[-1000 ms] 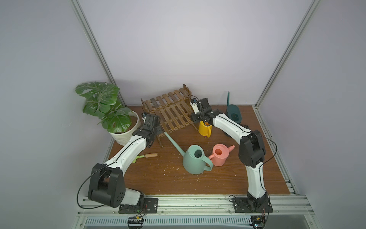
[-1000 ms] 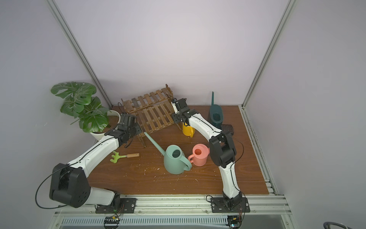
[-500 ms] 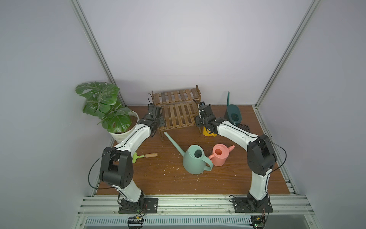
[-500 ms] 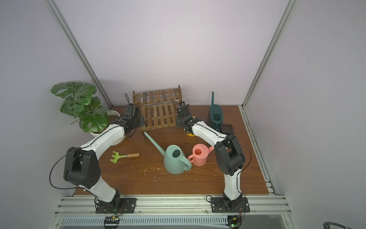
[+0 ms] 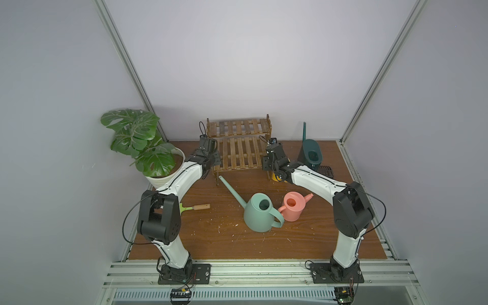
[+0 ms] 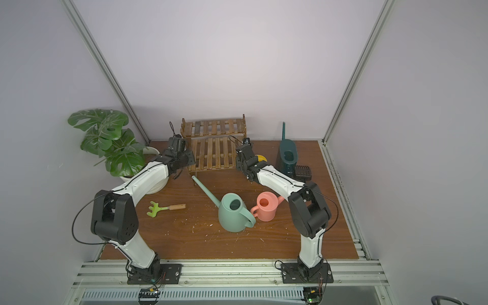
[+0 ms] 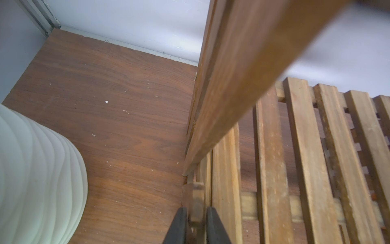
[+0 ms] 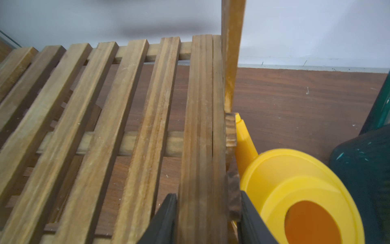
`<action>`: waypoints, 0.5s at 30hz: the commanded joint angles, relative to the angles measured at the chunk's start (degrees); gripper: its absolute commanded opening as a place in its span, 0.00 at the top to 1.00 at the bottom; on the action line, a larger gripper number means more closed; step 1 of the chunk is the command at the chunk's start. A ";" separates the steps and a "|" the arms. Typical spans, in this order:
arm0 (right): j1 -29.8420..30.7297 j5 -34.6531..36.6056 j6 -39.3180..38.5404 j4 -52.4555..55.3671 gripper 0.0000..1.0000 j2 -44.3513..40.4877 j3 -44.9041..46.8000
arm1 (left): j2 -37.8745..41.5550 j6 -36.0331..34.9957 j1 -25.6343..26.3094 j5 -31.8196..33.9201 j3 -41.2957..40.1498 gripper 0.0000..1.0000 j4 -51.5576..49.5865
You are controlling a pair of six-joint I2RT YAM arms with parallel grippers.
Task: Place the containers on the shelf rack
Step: Adjust the shelf at the center of the board.
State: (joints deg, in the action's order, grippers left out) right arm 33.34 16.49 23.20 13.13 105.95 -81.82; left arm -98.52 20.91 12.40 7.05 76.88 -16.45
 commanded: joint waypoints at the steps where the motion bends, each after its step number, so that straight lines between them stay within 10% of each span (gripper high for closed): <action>1: 3.54 -7.69 -0.18 -0.65 0.61 -2.30 0.40 | -2.19 -1.00 -0.30 -3.88 0.77 0.80 0.10; 15: 4.23 -7.63 1.29 -0.99 0.54 -2.51 0.17 | -2.46 -1.65 -1.49 -3.62 2.35 0.73 0.14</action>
State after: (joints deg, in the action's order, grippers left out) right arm 34.39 17.28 25.08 12.88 105.91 -81.71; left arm -99.61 19.86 11.18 5.65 78.22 -16.14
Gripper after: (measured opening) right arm 0.451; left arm 0.269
